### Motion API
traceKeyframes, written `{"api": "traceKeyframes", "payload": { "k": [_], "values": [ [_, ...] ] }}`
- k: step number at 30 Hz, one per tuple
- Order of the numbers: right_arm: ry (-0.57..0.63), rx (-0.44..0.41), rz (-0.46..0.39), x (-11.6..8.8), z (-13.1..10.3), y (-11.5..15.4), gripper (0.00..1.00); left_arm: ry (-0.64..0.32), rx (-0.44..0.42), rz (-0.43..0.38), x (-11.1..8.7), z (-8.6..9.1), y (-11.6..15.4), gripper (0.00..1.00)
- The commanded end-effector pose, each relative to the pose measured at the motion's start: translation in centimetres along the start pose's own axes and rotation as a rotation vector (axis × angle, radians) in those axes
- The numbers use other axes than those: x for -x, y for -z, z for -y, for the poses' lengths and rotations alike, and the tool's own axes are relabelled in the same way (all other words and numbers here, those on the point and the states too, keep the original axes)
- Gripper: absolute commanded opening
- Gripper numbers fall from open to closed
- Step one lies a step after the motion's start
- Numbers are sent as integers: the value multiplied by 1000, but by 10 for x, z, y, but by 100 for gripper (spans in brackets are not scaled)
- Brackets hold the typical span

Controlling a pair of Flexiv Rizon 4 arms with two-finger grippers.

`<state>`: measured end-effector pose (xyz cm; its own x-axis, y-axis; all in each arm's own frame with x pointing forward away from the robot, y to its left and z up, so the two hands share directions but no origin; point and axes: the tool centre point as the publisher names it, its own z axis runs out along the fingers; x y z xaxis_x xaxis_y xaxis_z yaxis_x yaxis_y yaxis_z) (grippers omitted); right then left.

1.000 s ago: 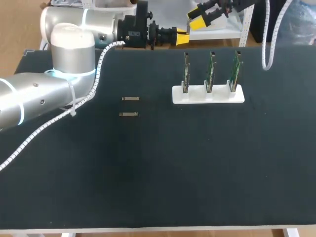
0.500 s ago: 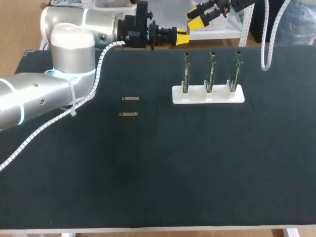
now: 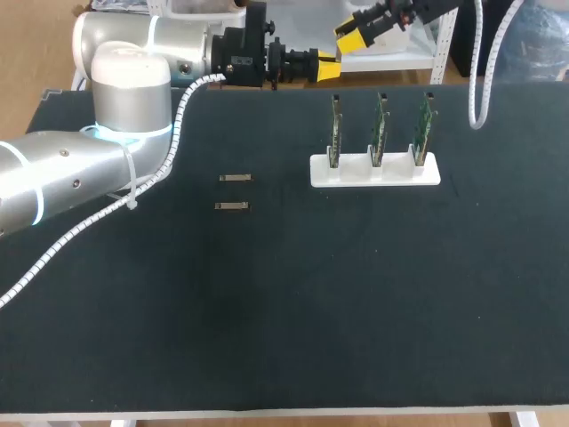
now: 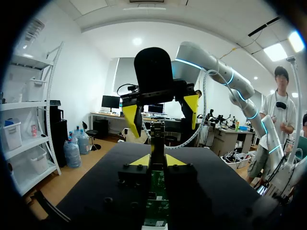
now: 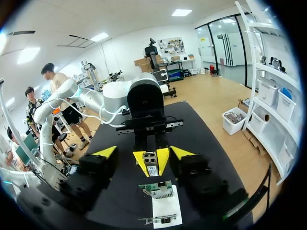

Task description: Pick up the optical module with the left hand, and insert it into the network port with the right hand.

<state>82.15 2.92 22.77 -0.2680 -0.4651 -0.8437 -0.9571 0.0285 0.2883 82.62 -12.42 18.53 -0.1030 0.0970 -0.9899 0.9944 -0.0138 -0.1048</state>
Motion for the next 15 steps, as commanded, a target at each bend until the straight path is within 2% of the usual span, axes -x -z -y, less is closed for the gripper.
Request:
{"api": "traceKeyframes", "payload": {
  "k": [1, 15],
  "values": [
    [0, 4, 1, -1, 0, 0, 0, 0, -2, -1, 0, -2, -1, 0],
    [0, 12, 3, -1, -2, 1, 0, 0, -2, -1, 0, -2, -1, 0]
  ]
}}
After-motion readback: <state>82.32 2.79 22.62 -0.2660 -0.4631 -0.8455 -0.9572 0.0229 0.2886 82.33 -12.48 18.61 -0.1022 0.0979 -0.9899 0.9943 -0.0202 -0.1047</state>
